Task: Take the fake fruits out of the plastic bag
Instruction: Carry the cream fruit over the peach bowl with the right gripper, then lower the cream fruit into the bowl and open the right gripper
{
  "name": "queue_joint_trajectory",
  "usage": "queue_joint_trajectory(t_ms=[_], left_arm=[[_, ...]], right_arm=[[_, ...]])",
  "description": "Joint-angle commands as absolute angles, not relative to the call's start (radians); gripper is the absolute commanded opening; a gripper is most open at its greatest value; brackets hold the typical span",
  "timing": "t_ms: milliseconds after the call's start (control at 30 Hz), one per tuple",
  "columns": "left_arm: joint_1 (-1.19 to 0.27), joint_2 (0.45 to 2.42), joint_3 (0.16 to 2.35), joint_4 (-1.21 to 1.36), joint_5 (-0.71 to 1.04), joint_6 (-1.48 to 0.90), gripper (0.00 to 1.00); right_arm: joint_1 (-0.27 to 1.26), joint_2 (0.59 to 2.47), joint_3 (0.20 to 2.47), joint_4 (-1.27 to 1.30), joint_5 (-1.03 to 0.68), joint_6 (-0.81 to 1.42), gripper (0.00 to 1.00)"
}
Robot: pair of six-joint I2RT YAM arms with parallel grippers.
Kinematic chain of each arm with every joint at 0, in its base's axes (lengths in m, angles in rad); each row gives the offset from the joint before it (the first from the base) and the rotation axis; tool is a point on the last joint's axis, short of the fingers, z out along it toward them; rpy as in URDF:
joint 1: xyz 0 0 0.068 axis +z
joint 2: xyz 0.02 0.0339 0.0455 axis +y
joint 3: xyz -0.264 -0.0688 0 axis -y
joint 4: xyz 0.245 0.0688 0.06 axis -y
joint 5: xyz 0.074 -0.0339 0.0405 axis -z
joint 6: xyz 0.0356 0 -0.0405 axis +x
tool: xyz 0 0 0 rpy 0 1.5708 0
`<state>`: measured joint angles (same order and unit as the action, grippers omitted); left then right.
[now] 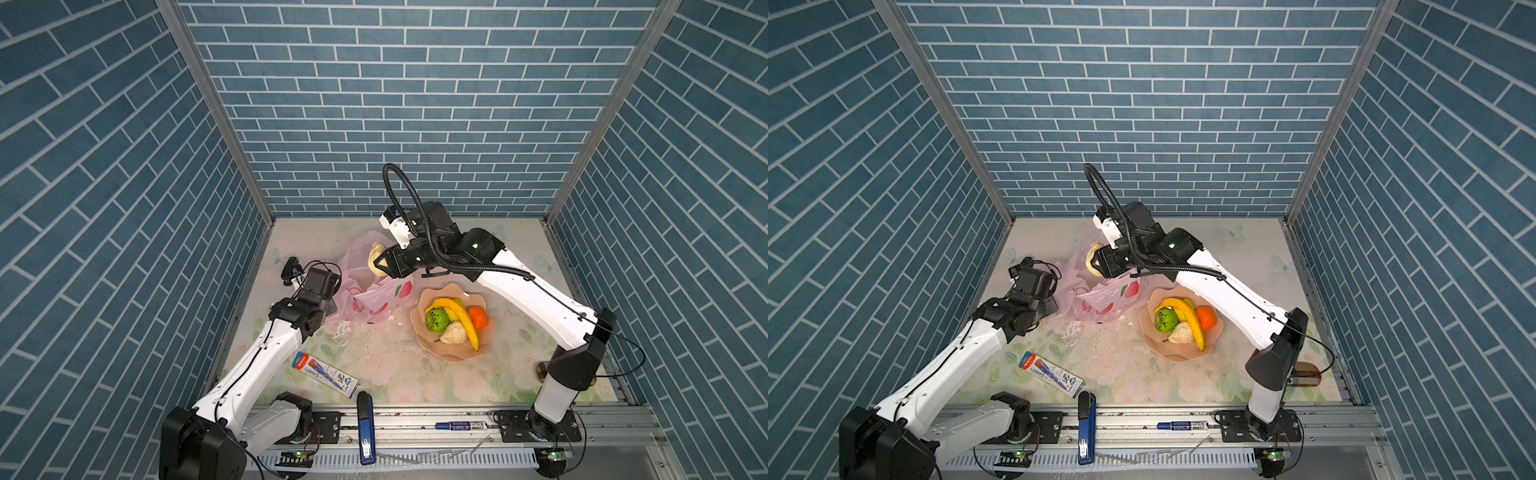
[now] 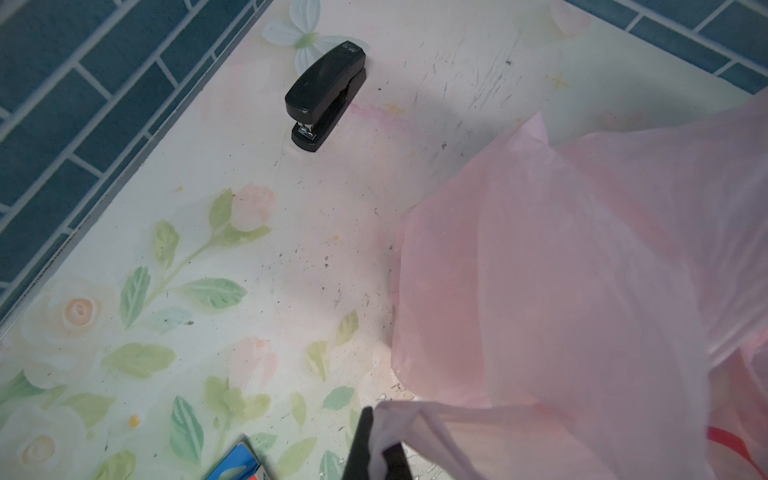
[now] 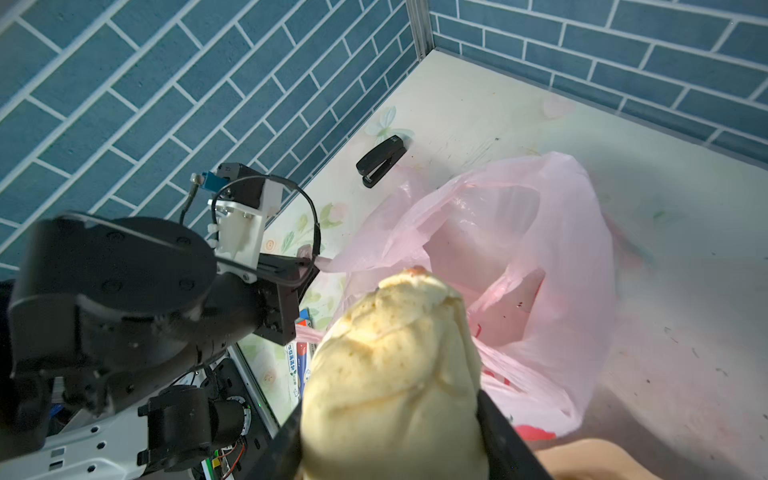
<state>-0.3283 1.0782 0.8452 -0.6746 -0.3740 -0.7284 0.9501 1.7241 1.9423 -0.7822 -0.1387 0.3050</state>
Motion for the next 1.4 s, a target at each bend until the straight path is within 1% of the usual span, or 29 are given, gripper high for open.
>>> queue_joint_trajectory(t_ms=[0, 233, 400, 500, 667, 900, 1367], left_arm=[[-0.309, 1.081, 0.875, -0.663, -0.388, -0.701, 0.0], [-0.292, 1.073, 0.878, -0.666, -0.391, -0.69, 0.0], [-0.29, 1.056, 0.874, -0.665, -0.396, -0.686, 0.0], [-0.29, 1.042, 0.869, -0.668, -0.398, -0.681, 0.0], [-0.29, 1.0, 0.856, -0.672, -0.402, -0.674, 0.0], [-0.29, 0.952, 0.822, -0.669, -0.388, -0.68, 0.0], [-0.29, 0.959, 0.824, -0.661, -0.382, -0.676, 0.0]], right_arm=[[0.942, 1.65, 1.839, -0.845, -0.039, 0.274, 0.13], [0.936, 1.529, 1.556, -0.807, 0.048, 0.311, 0.12], [0.935, 1.505, 1.387, -0.747, 0.083, 0.336, 0.12], [0.936, 1.514, 1.325, -0.709, 0.099, 0.346, 0.12], [0.933, 1.549, 1.267, -0.675, 0.12, 0.366, 0.14], [0.926, 1.591, 1.24, -0.631, 0.083, 0.374, 0.16], [0.925, 1.592, 1.168, -0.601, 0.064, 0.429, 0.23]])
